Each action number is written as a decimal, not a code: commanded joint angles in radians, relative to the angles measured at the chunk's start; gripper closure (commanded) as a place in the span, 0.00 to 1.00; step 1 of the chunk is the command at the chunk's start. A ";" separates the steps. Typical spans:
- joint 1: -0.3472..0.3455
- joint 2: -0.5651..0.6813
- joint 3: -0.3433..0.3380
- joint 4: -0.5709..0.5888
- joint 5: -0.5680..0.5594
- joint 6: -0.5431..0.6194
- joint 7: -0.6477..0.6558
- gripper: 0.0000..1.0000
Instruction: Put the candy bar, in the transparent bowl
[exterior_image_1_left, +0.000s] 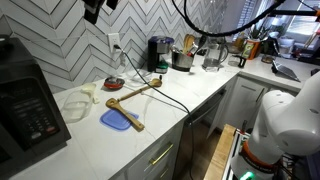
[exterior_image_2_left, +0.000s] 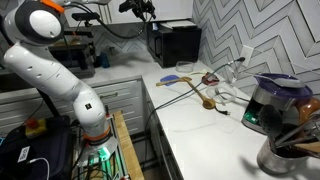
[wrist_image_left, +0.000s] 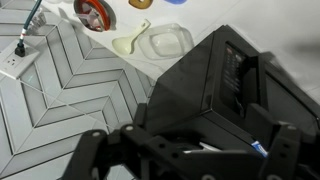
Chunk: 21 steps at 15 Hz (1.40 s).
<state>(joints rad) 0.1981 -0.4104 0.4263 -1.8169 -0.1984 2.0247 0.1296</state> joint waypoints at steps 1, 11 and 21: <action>0.015 0.010 -0.009 0.008 -0.010 -0.005 0.007 0.00; 0.154 0.493 0.094 0.459 -0.169 0.024 -0.326 0.00; 0.196 0.493 0.043 0.442 -0.154 0.055 -0.287 0.00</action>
<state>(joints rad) 0.3547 0.0454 0.4981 -1.4046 -0.3374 2.0602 -0.1741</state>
